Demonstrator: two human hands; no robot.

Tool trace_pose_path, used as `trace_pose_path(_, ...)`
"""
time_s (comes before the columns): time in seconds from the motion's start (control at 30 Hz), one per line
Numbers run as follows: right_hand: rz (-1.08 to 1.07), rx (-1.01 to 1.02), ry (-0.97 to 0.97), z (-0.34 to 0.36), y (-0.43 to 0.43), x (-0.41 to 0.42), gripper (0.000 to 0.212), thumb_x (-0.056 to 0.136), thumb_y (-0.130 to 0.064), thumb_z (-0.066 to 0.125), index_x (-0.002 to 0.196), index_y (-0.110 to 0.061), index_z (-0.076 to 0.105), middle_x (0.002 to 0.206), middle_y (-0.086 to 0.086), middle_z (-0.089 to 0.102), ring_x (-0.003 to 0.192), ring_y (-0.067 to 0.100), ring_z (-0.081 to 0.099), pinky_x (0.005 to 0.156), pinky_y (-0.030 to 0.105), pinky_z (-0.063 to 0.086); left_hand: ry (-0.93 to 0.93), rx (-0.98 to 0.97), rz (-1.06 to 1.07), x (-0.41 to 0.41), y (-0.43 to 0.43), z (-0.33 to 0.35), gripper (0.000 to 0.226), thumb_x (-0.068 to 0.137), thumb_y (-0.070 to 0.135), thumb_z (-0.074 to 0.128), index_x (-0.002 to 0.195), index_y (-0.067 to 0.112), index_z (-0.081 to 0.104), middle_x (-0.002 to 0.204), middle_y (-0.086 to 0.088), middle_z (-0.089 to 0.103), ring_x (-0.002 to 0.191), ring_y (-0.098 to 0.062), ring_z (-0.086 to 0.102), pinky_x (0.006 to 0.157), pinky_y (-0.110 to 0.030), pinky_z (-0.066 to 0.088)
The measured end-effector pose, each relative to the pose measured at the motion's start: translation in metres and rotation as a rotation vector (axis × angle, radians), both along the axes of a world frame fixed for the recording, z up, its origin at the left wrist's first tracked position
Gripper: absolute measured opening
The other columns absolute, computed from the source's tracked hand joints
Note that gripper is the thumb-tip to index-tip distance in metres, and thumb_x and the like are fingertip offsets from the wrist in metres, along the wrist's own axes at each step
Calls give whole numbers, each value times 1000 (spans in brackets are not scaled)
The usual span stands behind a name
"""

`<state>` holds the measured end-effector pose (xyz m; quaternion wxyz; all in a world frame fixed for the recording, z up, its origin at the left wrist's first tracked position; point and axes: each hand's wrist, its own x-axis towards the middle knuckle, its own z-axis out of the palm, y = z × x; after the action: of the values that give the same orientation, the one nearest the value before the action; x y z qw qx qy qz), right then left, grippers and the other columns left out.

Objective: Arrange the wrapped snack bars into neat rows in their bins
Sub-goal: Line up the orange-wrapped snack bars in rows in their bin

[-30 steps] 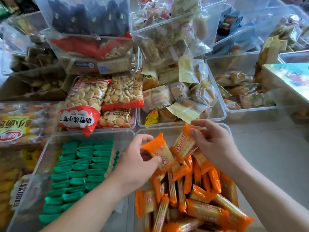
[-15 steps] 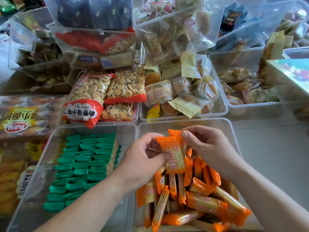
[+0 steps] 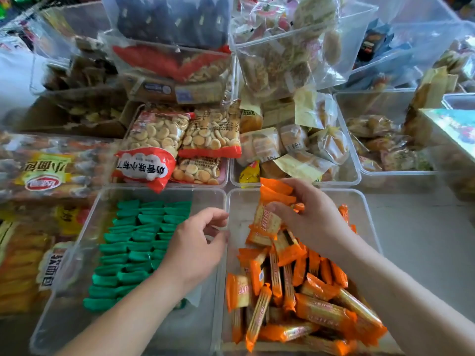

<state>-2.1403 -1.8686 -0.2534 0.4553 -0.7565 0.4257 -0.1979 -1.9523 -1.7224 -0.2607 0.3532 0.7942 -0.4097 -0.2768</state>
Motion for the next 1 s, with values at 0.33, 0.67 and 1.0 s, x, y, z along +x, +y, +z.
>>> trace_pose_path(0.33,104,62,89,-31,13,35,32,94,-31,75,120,-41,58,100,-23,70,91,-8,65,72,6,48,8,72,-39,4,1,-6,56,93,33,76,143,40,52,133,27,53,118,6,52,102,-25,49)
trace_pose_path(0.67,39,203,-21,9,-6,19,45,94,-54,58,131,-29,65,112,-12,73,96,8,74,83,31,60,303,-42,-90,7,-20,16,43,86,27,85,121,38,65,105,21,76,101,1,70,94,-27,58)
trace_pose_path(1.0,444,-306,993,-77,-16,66,24,99,-35,56,118,-24,63,111,2,72,103,28,67,69,32,46,335,-48,100,22,7,16,39,85,20,84,116,38,68,101,19,75,95,-2,71,79,-21,59)
